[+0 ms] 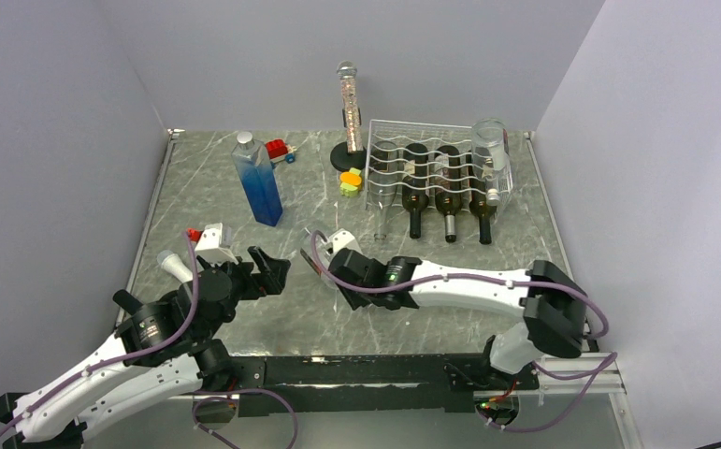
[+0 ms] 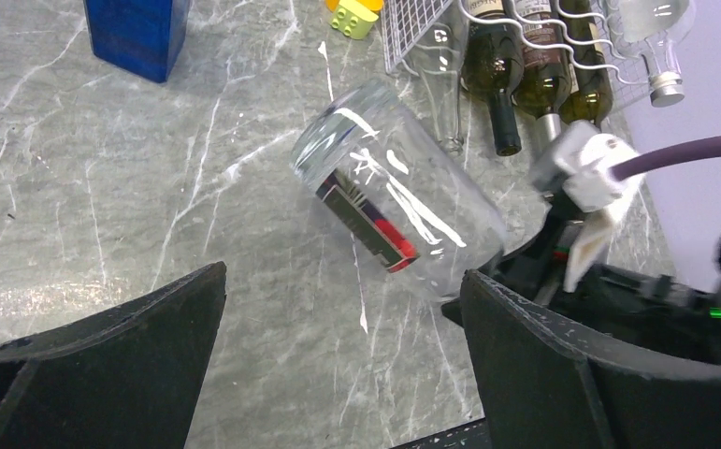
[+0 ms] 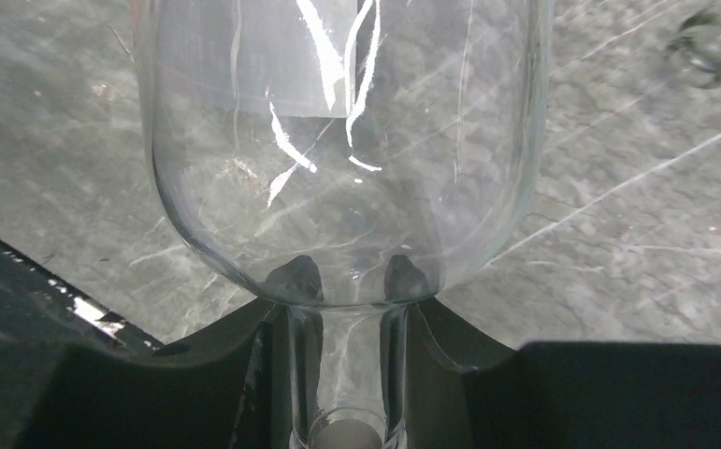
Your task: Put the wine bottle on the wine rack
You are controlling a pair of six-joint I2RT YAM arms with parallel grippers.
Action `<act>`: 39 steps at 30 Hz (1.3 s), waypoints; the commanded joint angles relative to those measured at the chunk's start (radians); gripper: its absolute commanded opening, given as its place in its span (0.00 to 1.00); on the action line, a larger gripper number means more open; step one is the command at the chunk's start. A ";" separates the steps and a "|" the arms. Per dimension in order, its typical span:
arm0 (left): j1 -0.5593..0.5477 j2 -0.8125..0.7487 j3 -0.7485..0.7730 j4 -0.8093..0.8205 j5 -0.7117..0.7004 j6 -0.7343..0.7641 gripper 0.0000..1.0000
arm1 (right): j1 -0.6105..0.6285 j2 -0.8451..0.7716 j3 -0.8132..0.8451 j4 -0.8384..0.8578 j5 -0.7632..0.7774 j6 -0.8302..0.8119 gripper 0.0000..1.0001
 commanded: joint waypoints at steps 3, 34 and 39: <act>0.003 0.001 0.036 0.006 -0.015 0.020 0.99 | -0.033 -0.213 0.081 0.112 0.193 -0.027 0.00; 0.003 0.071 0.123 -0.015 -0.003 0.073 0.99 | -1.113 -0.254 0.018 0.467 -0.537 -0.094 0.00; 0.003 0.051 0.109 0.004 -0.007 0.087 0.99 | -1.146 -0.135 0.112 0.491 -0.569 -0.089 0.00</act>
